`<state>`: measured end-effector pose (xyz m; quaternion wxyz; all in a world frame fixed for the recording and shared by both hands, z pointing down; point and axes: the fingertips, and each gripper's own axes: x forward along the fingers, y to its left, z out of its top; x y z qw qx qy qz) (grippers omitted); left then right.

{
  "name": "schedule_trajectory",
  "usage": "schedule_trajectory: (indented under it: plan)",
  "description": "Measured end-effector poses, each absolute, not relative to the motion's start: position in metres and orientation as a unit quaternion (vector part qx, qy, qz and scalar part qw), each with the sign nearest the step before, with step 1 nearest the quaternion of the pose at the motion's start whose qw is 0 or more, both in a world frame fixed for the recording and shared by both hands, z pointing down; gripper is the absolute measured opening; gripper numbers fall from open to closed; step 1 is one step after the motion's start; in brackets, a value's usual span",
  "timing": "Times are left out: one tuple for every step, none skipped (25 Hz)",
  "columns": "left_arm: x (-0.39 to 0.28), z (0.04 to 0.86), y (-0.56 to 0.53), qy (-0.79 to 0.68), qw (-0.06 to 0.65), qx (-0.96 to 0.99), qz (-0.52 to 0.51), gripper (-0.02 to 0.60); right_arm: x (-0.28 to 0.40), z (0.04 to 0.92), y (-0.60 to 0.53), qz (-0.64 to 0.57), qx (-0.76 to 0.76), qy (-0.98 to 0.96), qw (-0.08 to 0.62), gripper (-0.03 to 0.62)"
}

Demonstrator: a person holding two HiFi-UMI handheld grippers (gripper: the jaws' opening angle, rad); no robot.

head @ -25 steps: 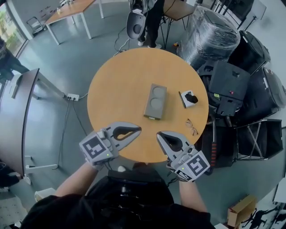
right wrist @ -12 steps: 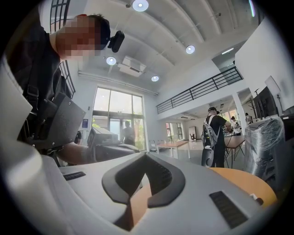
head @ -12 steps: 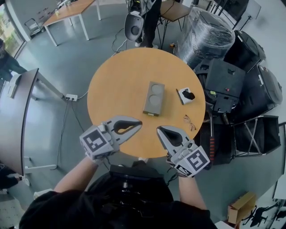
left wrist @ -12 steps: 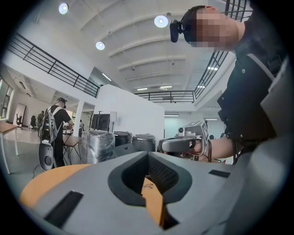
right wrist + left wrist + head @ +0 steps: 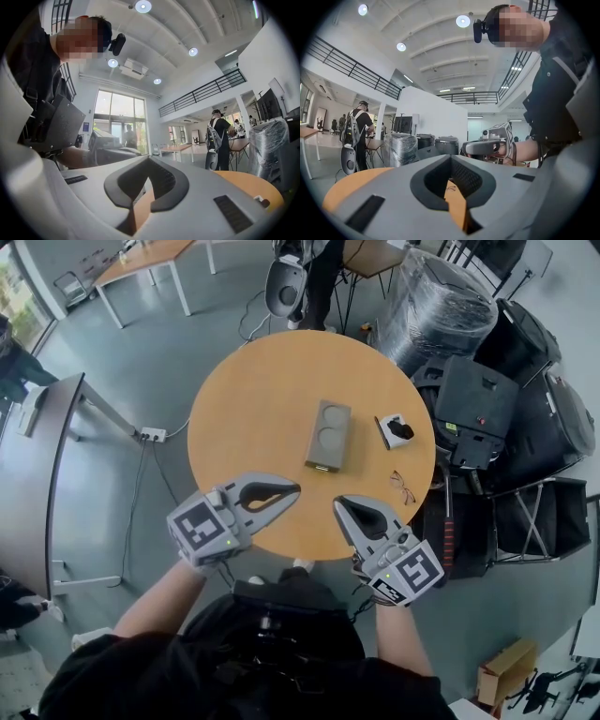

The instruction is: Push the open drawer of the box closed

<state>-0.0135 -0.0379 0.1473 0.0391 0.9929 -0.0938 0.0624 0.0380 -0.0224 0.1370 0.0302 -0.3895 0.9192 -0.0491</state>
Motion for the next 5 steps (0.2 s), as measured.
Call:
schedule_trajectory:
  plan:
    - [-0.0144, 0.1478, -0.037, -0.094, 0.039, 0.993, 0.062, 0.034, 0.0368, 0.1376, -0.0218, -0.049, -0.389, 0.919, 0.03, 0.008]
    - [-0.0152, 0.1485, -0.0364, -0.094, 0.038, 0.993, 0.062, 0.034, 0.0355, 0.1382, -0.0213, -0.049, -0.389, 0.919, 0.03, 0.008]
    - [-0.016, 0.1494, -0.0358, -0.094, 0.038, 0.993, 0.062, 0.034, 0.0342, 0.1388, -0.0209, -0.049, -0.388, 0.92, 0.031, 0.008]
    - [-0.0166, 0.1504, -0.0353, -0.093, 0.038, 0.993, 0.062, 0.034, 0.033, 0.1395, -0.0205, -0.049, -0.388, 0.92, 0.031, 0.008]
    - [-0.0172, 0.1515, -0.0347, -0.093, 0.038, 0.993, 0.062, 0.034, 0.0319, 0.1402, -0.02, -0.049, -0.387, 0.92, 0.031, 0.008]
